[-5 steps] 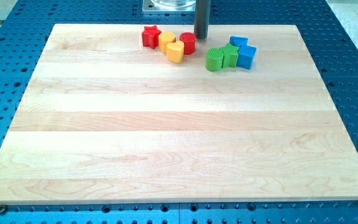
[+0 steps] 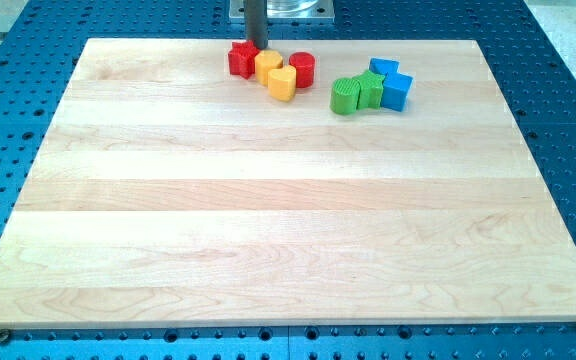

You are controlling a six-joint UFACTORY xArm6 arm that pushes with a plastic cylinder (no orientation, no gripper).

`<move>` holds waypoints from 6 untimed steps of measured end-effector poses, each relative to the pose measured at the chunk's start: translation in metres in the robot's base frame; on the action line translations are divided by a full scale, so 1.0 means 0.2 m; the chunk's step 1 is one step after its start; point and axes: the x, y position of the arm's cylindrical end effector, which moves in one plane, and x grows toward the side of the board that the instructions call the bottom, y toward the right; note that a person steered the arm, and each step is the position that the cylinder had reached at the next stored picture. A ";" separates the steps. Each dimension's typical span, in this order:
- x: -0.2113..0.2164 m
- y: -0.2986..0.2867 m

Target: Move the red star to the left of the heart

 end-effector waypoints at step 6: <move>0.33 -0.14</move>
